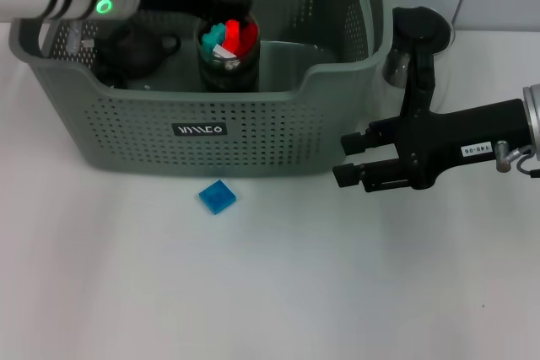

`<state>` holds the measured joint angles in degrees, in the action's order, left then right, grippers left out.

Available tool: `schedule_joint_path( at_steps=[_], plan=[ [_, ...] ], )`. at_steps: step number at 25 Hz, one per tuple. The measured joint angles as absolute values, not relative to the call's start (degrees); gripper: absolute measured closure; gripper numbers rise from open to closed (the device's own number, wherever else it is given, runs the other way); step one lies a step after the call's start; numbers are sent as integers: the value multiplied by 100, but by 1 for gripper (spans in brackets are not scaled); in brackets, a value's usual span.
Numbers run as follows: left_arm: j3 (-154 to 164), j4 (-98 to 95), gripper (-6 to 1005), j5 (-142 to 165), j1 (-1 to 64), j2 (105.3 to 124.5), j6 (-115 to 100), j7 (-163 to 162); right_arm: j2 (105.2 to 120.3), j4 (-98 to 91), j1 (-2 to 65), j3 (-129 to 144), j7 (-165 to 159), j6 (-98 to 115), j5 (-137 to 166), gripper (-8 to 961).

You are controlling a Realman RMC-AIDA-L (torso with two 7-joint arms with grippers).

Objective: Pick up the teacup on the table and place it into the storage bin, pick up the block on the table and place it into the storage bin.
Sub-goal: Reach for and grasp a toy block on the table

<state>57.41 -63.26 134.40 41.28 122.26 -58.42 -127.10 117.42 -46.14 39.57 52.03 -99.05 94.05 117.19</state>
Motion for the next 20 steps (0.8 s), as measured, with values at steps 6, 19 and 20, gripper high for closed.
schedule_joint_path(
  at_steps=[6, 19, 20],
  plan=[
    [5687, -7855, 295, 12700, 3445, 12319, -6977, -12903, 11737, -4614, 3939, 5204, -9905, 9405, 11712, 343],
    [4596, -9085, 293, 12266, 2701, 12193, -10823, -13112, 11736, -4614, 3951, 5205, -9905, 9404, 11718, 343],
    [4741, -9082, 294, 12341, 2609, 12202, -10849, -13025, 11740, -4612, 3958, 5211, -9905, 9404, 11723, 343]
  ],
)
